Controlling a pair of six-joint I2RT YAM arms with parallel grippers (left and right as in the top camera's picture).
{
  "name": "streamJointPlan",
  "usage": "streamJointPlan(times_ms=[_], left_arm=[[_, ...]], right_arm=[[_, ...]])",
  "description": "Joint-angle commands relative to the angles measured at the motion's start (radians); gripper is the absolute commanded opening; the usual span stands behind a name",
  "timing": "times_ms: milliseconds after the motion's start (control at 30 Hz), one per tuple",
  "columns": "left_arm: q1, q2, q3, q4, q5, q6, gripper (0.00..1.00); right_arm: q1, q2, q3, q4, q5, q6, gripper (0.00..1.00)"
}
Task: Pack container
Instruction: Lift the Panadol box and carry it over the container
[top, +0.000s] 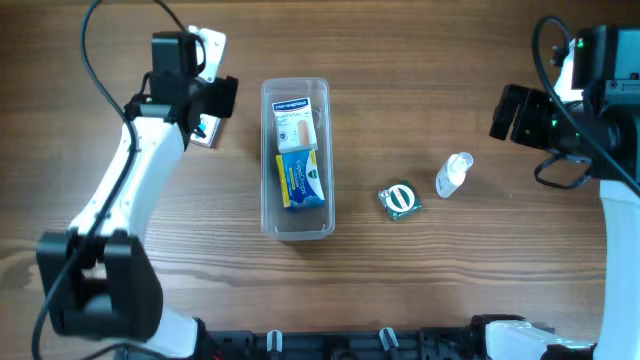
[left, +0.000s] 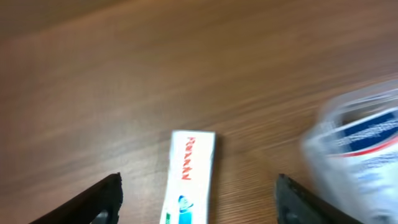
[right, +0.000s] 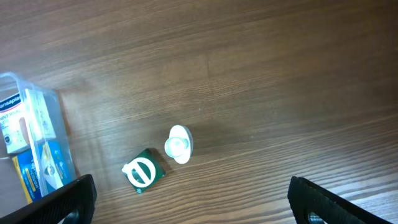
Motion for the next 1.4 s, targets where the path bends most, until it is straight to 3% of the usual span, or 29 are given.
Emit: streamJointPlan(times_ms=[0,233,633,733,900,1033,1367], left_arm=[[0.065,0.094,0.004,0.000,0.056,0.025,0.84],[0.146,0.204,0.004,0.015,0.203,0.078,0.89],[0.147,0.331,0.004,0.023,0.229,0.145,0.91],[0.147,0.344,0.004,0.039,0.228,0.153,0.83],[0.146,0.343,0.004,0.074,0.228,0.148,0.54],[0.146,0.342,0.004,0.075,0.228,0.139,0.49],[0.135,0.240,0.004,0.078,0.228,-0.008,0.44]], right_arm=[[-0.003,0.007,0.008,0.002,0.018,-0.005,1.00],[-0.003,0.007,0.008,0.002,0.018,-0.004,1.00],[-0.003,0.007,0.008,0.002,0.018,-0.004,1.00],[-0.003,0.007,0.008,0.002,0.018,-0.004,1.00],[-0.003,0.007,0.008,0.002,0.018,-0.004,1.00],[-0.003,0.007,0.008,0.002,0.018,-0.004,1.00],[-0.003,0.007,0.008,0.002,0.018,-0.004,1.00]])
